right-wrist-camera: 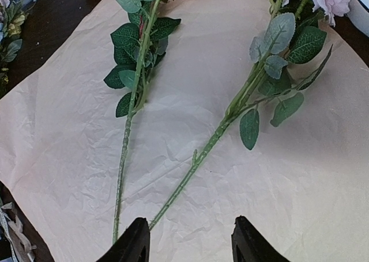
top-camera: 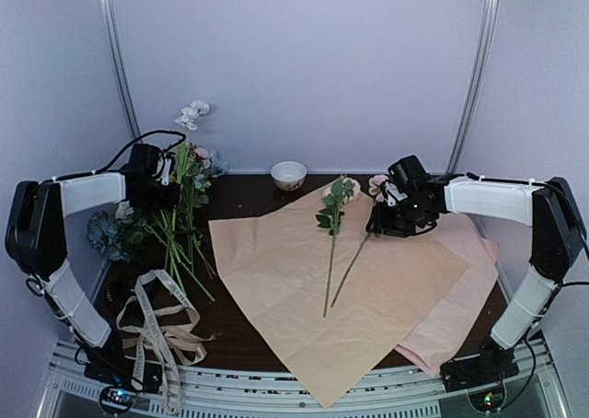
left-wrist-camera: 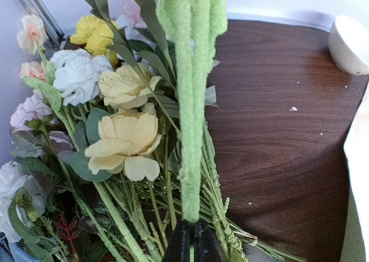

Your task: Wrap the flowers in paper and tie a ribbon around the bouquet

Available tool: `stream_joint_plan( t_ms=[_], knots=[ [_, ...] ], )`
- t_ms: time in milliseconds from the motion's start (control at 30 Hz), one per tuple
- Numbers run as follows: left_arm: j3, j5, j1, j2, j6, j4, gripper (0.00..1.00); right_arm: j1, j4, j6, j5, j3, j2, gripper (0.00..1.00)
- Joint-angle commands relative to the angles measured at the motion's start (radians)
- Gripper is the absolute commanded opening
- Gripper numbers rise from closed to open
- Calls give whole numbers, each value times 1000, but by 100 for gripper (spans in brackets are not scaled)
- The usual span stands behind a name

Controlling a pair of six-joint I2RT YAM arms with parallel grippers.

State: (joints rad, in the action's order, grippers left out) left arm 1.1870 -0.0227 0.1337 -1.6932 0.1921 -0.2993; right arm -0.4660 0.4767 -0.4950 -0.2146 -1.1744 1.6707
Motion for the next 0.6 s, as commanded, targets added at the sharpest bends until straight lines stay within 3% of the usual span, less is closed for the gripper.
stream_joint_plan(
  t_ms=[0, 233, 433, 567],
  knots=[
    [-144, 33, 14, 196, -40, 363, 0, 1, 3, 27, 24, -31, -41, 49],
    [-332, 271, 49, 487, -68, 747, 0, -8, -60, 51, -30, -23, -78, 49],
    [-310, 373, 69, 594, -42, 748, 0, -39, -127, 88, -93, -17, -116, 49],
    [-271, 379, 187, 619, 10, 732, 0, -113, -269, 142, -220, 3, -174, 50]
  ],
)
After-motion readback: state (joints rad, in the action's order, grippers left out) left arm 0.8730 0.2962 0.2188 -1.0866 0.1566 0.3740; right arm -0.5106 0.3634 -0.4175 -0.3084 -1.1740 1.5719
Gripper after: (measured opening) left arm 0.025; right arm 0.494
